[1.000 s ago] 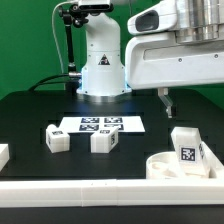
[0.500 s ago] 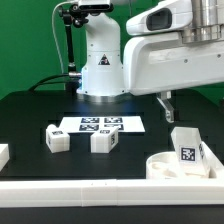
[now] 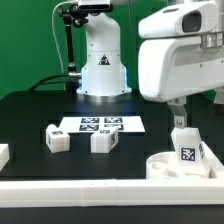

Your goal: Assemble stool

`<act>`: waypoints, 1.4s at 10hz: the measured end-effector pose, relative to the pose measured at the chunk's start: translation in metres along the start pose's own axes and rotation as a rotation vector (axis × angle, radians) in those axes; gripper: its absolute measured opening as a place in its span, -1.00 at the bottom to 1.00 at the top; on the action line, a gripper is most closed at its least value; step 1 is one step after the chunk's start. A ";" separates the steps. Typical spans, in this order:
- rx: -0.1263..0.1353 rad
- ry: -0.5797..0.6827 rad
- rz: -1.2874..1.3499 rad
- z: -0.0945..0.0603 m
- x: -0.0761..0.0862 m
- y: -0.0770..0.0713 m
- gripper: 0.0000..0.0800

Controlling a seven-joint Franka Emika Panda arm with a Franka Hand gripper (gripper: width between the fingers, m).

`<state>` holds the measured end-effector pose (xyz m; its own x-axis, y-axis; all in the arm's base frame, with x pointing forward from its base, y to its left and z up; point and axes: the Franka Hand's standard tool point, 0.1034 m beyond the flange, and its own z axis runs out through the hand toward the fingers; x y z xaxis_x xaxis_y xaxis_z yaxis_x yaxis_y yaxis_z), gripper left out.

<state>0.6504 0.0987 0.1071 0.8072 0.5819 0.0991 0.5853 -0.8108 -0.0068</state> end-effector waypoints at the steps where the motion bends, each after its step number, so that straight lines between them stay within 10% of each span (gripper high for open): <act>1: -0.011 -0.006 -0.066 -0.001 -0.001 0.004 0.62; 10: -0.025 -0.032 -0.289 0.024 -0.010 0.003 0.62; 14: -0.025 -0.032 -0.236 0.025 -0.011 0.003 -0.15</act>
Offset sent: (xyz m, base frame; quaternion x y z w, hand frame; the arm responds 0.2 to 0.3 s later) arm -0.0042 0.0083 -0.0099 0.0142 -0.0064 -0.1924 0.9812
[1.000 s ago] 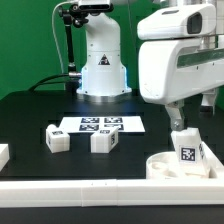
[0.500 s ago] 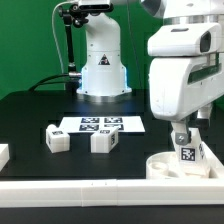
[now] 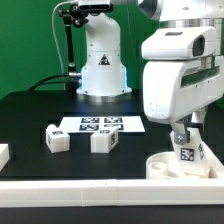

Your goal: Assemble stool

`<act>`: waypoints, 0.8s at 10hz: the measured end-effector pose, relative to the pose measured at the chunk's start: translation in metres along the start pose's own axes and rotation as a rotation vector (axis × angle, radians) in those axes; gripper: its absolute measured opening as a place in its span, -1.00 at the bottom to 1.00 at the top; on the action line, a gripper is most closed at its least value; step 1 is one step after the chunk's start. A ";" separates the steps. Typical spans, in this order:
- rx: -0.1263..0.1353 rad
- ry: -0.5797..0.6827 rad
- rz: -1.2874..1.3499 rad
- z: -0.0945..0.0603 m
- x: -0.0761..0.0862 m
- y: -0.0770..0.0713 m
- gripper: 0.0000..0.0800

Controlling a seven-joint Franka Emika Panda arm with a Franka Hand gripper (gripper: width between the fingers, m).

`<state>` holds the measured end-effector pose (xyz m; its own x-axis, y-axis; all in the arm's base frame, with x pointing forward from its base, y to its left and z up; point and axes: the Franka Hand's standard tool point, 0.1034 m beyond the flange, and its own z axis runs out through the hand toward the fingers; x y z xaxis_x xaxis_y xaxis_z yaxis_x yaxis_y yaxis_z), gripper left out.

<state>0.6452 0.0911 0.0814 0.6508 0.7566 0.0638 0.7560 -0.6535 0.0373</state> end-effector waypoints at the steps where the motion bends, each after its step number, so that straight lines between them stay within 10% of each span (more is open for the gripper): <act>1: 0.000 0.000 0.092 0.000 0.000 0.000 -0.15; 8: 0.034 0.012 0.787 0.000 -0.001 0.000 -0.15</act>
Offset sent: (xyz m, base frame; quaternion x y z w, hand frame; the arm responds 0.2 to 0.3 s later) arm 0.0054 0.0040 -0.0008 0.0408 -0.0026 0.1904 0.9809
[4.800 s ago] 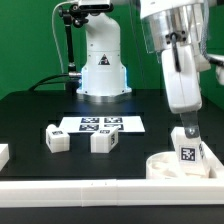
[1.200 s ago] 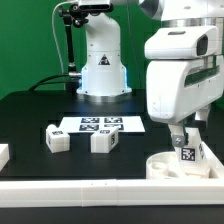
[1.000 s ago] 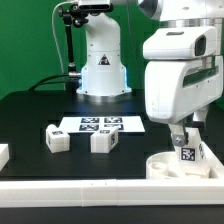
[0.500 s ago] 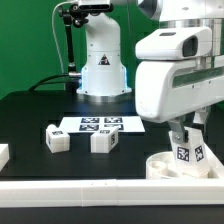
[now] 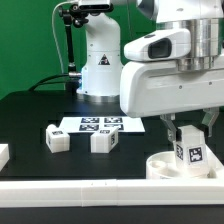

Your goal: Assemble stool

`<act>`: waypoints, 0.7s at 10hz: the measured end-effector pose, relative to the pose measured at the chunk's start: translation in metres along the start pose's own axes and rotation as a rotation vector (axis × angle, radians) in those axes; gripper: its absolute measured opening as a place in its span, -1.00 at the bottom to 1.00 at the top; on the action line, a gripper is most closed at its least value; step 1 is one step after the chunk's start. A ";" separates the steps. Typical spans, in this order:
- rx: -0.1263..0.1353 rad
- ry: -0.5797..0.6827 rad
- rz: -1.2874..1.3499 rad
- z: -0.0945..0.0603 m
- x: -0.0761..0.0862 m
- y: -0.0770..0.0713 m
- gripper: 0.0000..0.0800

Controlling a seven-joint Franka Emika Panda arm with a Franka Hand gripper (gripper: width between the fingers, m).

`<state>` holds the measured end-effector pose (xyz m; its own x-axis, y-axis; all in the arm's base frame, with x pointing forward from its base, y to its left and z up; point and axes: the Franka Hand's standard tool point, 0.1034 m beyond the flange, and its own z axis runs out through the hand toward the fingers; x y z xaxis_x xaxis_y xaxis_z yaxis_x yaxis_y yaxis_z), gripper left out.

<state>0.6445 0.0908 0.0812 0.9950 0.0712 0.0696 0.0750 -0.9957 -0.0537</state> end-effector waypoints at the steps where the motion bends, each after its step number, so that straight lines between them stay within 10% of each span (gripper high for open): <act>1: 0.000 0.000 0.047 0.000 0.000 0.000 -0.15; 7: 0.001 0.000 0.408 0.000 0.000 -0.001 -0.15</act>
Offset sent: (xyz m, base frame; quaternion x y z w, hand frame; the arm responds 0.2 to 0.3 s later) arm 0.0000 0.0000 0.0000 0.0000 0.0000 0.1296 0.9916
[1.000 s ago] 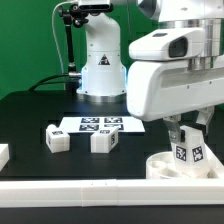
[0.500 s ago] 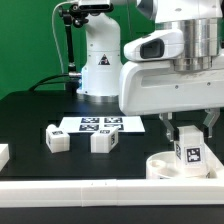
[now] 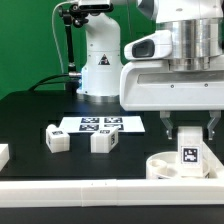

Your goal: Assemble stool

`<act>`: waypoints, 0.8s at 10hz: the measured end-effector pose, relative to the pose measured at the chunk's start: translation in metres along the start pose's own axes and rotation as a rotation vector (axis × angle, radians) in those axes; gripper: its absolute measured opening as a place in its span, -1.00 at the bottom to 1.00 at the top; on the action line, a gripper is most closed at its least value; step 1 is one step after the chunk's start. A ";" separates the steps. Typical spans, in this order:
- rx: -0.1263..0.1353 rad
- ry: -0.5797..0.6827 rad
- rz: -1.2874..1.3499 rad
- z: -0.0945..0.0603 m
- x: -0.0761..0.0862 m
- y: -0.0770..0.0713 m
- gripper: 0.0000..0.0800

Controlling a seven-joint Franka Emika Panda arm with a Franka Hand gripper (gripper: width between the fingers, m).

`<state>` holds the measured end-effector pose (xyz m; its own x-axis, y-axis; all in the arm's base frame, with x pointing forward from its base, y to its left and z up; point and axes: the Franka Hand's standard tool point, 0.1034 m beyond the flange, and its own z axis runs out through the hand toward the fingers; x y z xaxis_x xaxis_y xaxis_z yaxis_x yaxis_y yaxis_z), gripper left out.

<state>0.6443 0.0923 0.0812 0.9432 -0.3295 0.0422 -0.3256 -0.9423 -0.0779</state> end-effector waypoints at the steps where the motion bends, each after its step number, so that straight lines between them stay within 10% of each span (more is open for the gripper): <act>1: 0.002 -0.001 0.077 0.000 0.000 0.000 -0.15; 8: 0.023 -0.017 0.539 0.001 -0.002 -0.005 -0.15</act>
Offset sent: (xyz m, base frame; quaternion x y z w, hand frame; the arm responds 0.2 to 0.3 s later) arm 0.0000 0.0000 0.0000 0.0000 0.0000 0.1938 0.9810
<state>0.6437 0.0973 0.0809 0.6436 -0.7649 -0.0254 -0.7626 -0.6382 -0.1060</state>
